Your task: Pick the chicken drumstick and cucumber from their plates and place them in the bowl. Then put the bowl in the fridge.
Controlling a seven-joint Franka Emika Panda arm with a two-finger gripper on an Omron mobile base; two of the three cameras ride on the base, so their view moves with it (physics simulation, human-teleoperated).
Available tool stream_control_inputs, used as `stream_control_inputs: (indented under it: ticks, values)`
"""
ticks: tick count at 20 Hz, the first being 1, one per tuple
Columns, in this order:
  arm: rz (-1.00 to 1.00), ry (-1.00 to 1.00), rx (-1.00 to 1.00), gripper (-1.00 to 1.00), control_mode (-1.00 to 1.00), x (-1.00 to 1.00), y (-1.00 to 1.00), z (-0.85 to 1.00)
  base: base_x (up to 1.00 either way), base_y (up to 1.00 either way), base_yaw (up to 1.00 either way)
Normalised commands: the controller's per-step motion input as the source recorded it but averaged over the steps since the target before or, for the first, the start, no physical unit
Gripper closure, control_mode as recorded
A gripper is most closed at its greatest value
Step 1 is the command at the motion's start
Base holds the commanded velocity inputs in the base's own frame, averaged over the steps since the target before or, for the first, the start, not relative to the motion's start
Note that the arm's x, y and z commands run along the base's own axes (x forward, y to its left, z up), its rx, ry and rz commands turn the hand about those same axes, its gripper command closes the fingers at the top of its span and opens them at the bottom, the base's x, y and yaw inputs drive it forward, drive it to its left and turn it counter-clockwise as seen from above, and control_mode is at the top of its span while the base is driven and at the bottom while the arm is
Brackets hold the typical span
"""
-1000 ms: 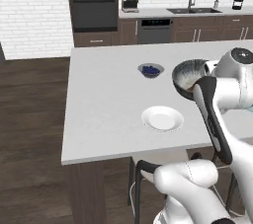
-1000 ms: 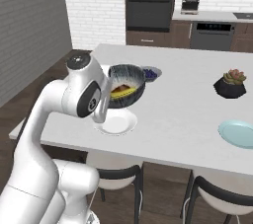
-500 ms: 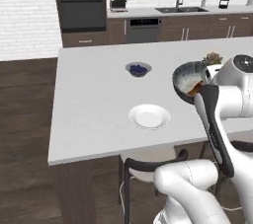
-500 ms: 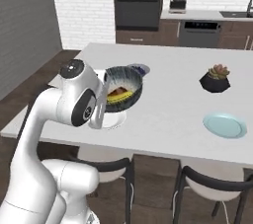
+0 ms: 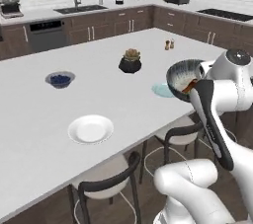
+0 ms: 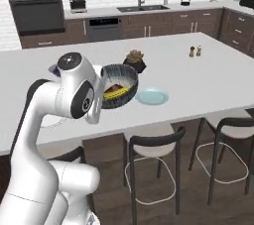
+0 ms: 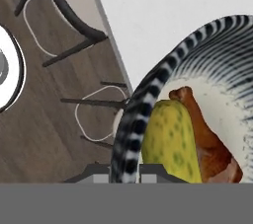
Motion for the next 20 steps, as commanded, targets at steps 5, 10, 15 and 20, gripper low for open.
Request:
stream_control_inputs:
  ticks: [5, 10, 15, 20]
  values:
    - [0.00, 0.00, 0.00, 1.00, 1.00, 0.00, 0.00, 0.00, 0.00, -0.59, -0.79]
    - [0.00, 0.00, 0.00, 1.00, 1.00, 0.00, 0.00, 0.00, 0.00, -0.91, -0.70]
    - [0.00, 0.00, 0.00, 1.00, 1.00, 0.00, 0.00, 0.00, 0.00, -0.99, -0.68]
    - [0.00, 0.00, 0.00, 1.00, 1.00, 0.00, 0.00, 0.00, 0.59, -0.27, -0.44]
